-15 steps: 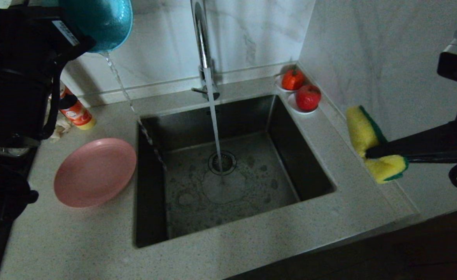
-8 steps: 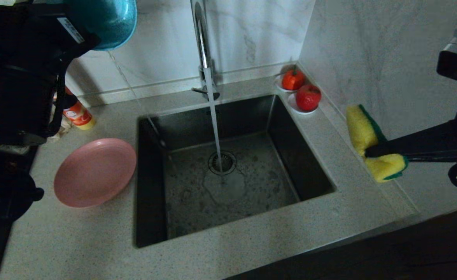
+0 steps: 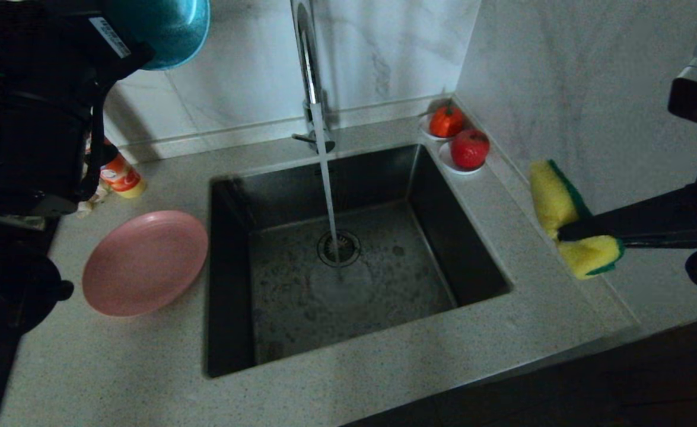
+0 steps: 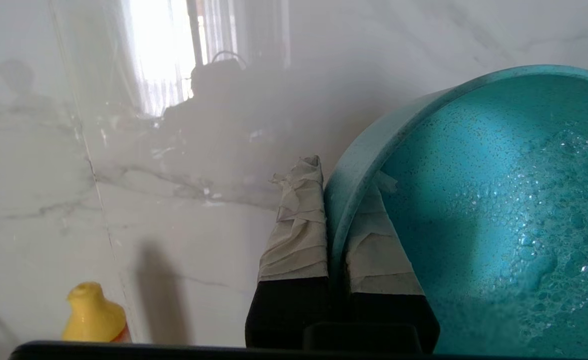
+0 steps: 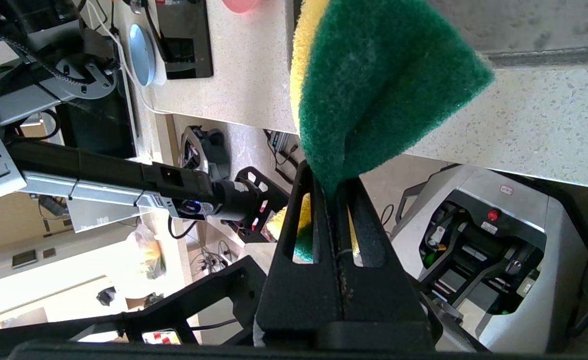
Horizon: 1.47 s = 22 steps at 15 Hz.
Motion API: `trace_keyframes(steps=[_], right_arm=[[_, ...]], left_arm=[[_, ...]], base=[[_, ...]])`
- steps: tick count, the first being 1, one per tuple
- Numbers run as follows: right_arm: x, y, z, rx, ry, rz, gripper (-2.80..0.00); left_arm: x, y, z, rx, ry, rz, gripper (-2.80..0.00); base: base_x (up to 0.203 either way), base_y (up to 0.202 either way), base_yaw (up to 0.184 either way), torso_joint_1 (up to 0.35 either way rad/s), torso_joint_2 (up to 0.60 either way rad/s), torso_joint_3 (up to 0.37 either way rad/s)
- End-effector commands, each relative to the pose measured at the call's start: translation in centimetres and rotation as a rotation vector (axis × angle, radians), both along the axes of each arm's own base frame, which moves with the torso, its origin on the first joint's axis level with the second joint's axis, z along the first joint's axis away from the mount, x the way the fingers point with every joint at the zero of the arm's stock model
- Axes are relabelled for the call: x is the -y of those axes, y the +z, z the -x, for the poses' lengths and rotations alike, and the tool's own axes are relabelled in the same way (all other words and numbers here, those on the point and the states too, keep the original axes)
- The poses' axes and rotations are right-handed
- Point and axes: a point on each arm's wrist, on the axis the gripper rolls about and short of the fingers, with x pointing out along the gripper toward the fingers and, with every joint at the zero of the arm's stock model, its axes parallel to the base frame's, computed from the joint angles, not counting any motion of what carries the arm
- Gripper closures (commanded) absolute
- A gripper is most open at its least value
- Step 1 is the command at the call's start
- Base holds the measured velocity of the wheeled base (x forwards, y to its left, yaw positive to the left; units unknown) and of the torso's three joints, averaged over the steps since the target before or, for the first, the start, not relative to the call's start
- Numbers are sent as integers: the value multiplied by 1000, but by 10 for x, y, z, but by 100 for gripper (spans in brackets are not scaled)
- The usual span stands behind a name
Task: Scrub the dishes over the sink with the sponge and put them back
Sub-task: Rinse the bowl, then place the bowl on the table
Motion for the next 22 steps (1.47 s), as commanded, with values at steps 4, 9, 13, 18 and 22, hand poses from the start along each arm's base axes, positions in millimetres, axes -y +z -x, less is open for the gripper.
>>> trace_keyframes(steps=[4,9,13,18,22], right_arm=[[3,2,6,7,4,-7,0],[5,-7,6,-19,-6,9,0],[6,-13,8,-38,-10,18,0],[11,-12,8,-32,-37,13,0],[9,-17,1,-58,-44,25,0]], left_arm=[[1,-31,-6,-238,61,-39,0],[-12,-44,20,-642,67,-71,0],[-31,-26,64,-997,6,-11,0],[-70,-12,110,-1194,-31,328,0],[-97,-28,105,-1238,146,459,0]], base=[[0,0,0,0,0,0],[0,0,0,0,0,0],[0,0,0,0,0,0],[0,0,0,0,0,0],[0,0,0,0,0,0]])
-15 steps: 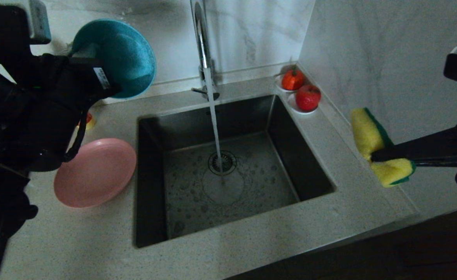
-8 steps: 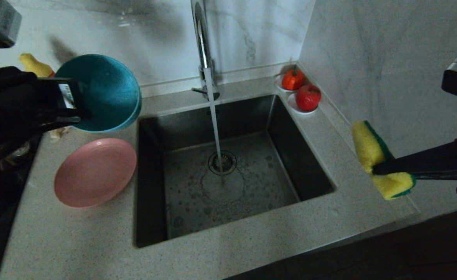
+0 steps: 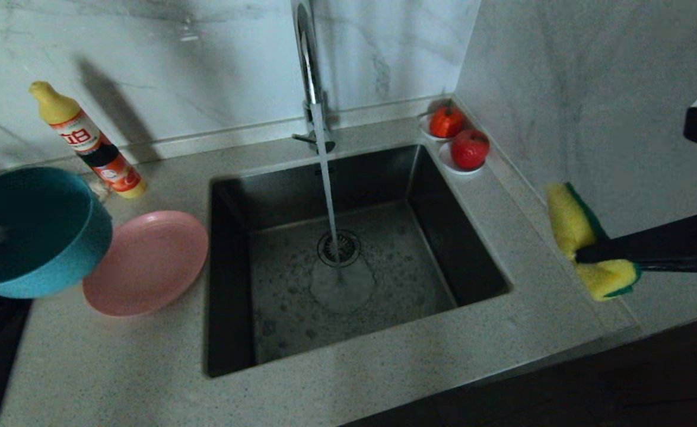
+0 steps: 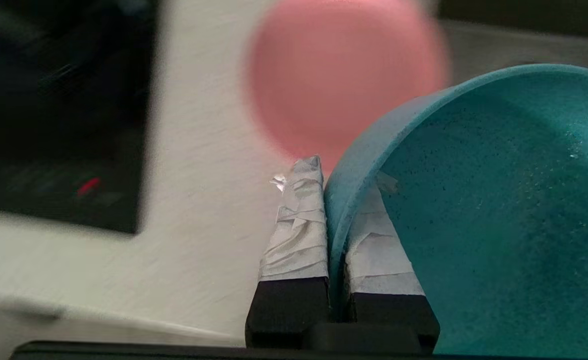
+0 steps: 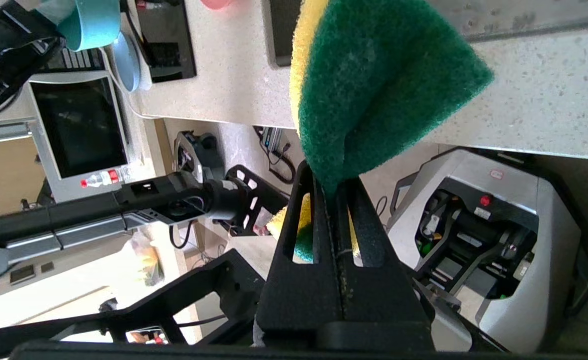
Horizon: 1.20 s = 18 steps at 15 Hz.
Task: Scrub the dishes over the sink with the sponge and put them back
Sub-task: Place the bowl on the table
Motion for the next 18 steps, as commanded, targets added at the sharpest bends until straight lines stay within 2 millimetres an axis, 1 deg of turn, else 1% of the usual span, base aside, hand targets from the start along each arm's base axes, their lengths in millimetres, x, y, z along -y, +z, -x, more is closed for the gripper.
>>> trace_keyframes(steps=[1,3,4,7,9,11,15,18], right_arm=[[-3,-5,-7,-28,1,9,0],[-3,-6,-8,-32,-1,13,0],[-4,-7,-9,-36,-1,15,0],[-4,-15,-13,-47,4,42,0],[-5,-15,-14,-48,4,42,0],[-5,-14,-15,-42,6,43,0],[-6,-14,-17,-43,5,45,0],[-6,-15,-18,-44,8,48,0]], left_arm=[[-18,-9,-2,-38,119,10,0],[-34,-11,-3,-38,187,46,0],[-43,-12,-8,-30,229,63,0],[-73,-30,-32,-59,324,106,0],[-91,-38,-36,-69,353,149,0],[-110,-45,-36,-75,391,194,0],[-142,-54,-28,-61,477,258,0],[-167,-70,-23,-61,538,289,0]], base=[[0,0,0,0,0,0],[0,0,0,0,0,0],[0,0,0,0,0,0],[0,0,0,0,0,0],[0,0,0,0,0,0],[0,0,0,0,0,0],[0,0,0,0,0,0],[0,0,0,0,0,0]])
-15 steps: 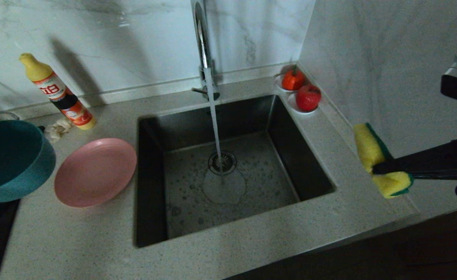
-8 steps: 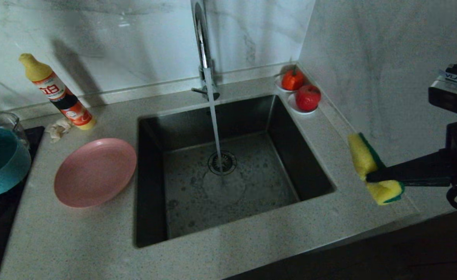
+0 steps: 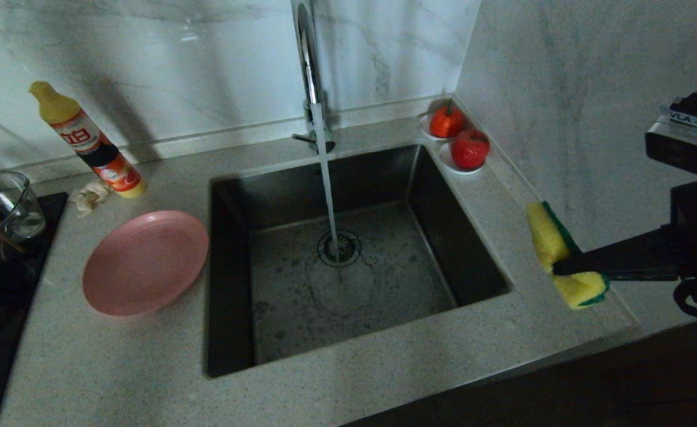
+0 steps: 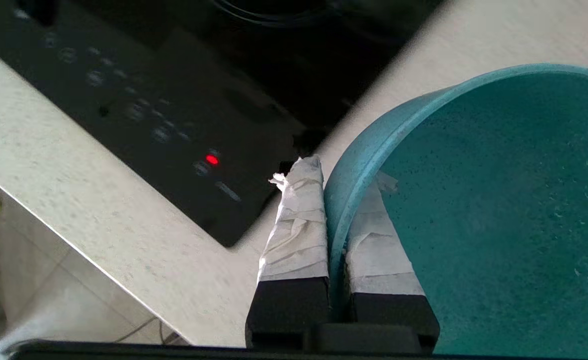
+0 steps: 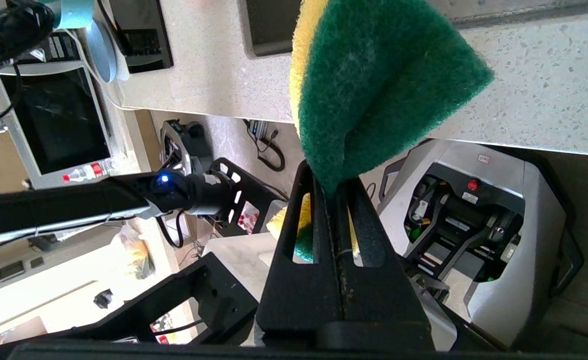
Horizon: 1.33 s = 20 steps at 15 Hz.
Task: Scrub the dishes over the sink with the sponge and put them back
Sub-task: Place the bowl on the table
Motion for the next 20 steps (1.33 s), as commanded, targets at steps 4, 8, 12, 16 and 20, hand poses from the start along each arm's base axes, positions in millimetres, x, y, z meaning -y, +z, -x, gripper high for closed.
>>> trace_keyframes(steps=[4,8,12,16,20], right_arm=[[-1,-2,-2,-3,8,7,0],[-1,-2,-3,-5,9,8,0],[-1,-1,-2,0,10,6,0],[-1,-1,-2,-1,10,7,0],[-1,-1,-2,11,21,14,0]], left_arm=[[-48,-48,-2,-63,115,65,0],[-75,-76,-3,-47,152,91,0],[-93,-94,-6,3,94,161,0],[-111,-111,-7,17,88,204,0],[-131,-130,-15,39,88,165,0]], base=[[0,0,0,0,0,0],[0,0,0,0,0,0],[0,0,0,0,0,0],[0,0,0,0,0,0],[0,0,0,0,0,0]])
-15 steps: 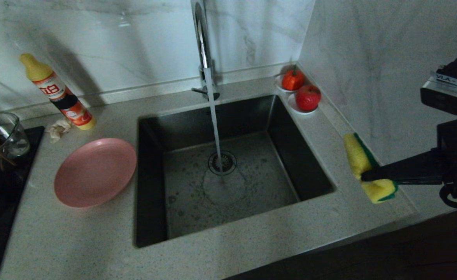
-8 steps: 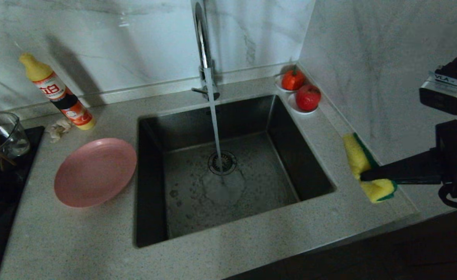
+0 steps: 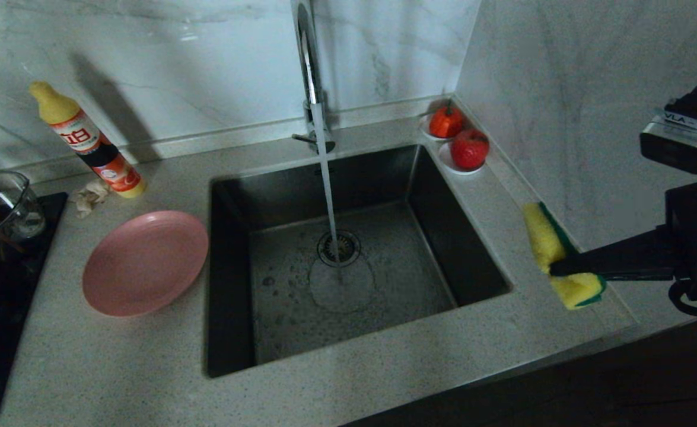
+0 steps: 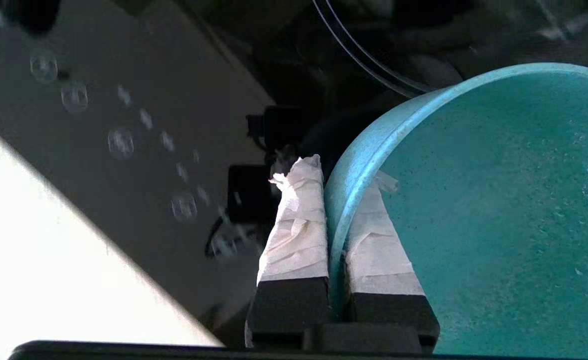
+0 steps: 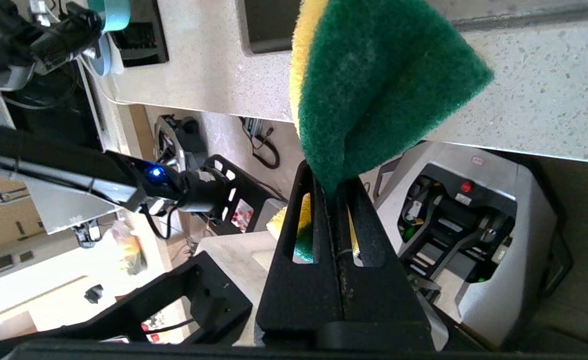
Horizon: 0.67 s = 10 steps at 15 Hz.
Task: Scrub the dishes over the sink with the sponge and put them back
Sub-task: Place the bowl on the table
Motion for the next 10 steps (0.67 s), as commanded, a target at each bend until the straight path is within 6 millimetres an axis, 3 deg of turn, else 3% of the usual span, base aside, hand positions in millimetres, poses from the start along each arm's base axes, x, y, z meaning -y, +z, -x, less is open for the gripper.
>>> trace_keyframes(steps=[1,6,10], right_arm=[[0,0,0,-3,3,-2,0],[0,2,2,1,3,-6,0],[1,3,3,6,1,-8,0]], left_arm=[[-12,-21,-6,-19,-1,32,0],[-23,-41,-12,-37,-6,55,0],[-25,-42,-13,-35,-5,58,0]], base=[[0,0,0,0,0,0],[0,0,0,0,0,0],[0,0,0,0,0,0]])
